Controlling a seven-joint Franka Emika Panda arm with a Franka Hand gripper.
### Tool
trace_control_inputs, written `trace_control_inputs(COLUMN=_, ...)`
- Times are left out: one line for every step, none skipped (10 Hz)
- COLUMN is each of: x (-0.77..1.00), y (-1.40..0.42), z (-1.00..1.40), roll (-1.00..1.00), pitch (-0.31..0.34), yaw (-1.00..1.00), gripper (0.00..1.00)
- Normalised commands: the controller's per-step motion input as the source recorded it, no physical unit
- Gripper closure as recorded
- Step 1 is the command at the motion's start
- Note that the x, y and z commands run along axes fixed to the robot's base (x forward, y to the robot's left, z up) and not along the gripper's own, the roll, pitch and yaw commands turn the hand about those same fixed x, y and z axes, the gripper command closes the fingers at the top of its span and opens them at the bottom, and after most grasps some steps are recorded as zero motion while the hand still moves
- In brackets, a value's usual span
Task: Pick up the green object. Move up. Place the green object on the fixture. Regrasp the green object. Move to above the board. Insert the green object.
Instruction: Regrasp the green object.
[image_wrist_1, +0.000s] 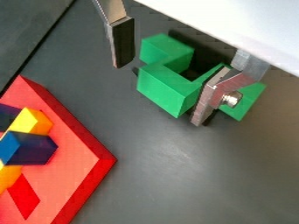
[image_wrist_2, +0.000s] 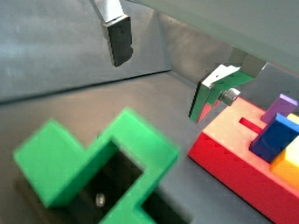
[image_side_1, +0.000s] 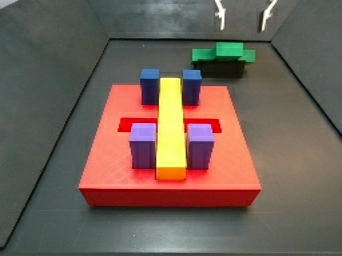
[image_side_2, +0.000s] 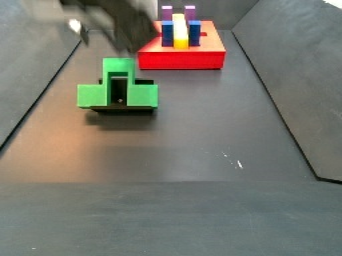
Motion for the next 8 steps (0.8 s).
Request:
trace_control_inputs(x=0.0, y=-0.5, z=0.09, roll=1.0, pitch=-0.246, yaw=-0.02, gripper=0.0)
trace_control_inputs(x=0.0, y=-0.57, z=0.0, roll=1.0, pitch=-0.28, yaw=-0.04, gripper=0.0)
trace_control_inputs(x=0.0, y=-0.65, z=-0.11, roll=1.0, pitch=-0.234, yaw=-0.02, gripper=0.0)
trace_control_inputs(x=0.04, y=-0.64, z=-0.13, roll=1.0, pitch=-0.169, yaw=0.0, gripper=0.0)
trace_control_inputs(x=0.15, y=-0.58, z=-0.11, roll=1.0, pitch=-0.1, yaw=0.0, gripper=0.0)
trace_control_inputs(x=0.23, y=-0.49, z=-0.03, roll=1.0, pitch=-0.077, yaw=0.0, gripper=0.0)
trace_control_inputs(x=0.27, y=-0.33, z=-0.01, roll=1.0, pitch=-0.071, yaw=0.01, gripper=0.0)
trace_control_inputs(x=0.33, y=0.24, z=0.03, roll=0.65, pitch=-0.166, yaw=0.11, gripper=0.0)
